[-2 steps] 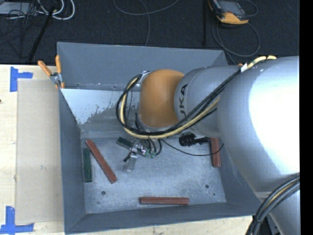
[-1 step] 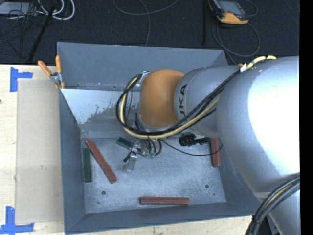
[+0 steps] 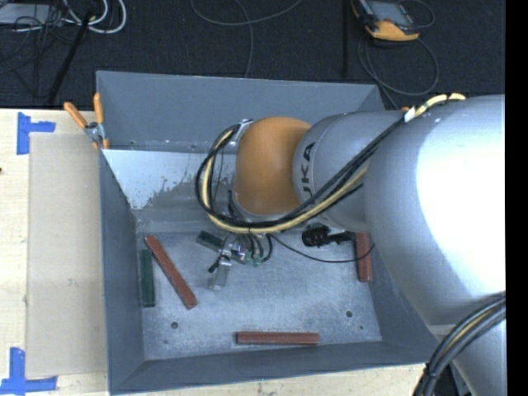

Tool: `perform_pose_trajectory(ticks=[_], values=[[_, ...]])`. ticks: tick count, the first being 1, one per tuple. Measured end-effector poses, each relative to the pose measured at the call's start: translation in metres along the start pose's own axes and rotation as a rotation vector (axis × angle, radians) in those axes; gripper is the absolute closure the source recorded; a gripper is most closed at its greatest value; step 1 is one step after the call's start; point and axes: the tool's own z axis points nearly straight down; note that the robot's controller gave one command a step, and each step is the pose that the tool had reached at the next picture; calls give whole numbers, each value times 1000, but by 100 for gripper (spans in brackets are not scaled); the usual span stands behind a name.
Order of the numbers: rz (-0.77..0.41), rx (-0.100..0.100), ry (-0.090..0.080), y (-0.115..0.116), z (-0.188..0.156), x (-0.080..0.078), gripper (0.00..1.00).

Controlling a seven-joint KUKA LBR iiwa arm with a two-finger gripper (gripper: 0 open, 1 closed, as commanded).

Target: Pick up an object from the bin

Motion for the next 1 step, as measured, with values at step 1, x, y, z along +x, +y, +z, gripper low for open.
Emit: perform_pose_trajectory(ticks=[1], values=[[1, -1, -1, 0, -1, -1, 100]])
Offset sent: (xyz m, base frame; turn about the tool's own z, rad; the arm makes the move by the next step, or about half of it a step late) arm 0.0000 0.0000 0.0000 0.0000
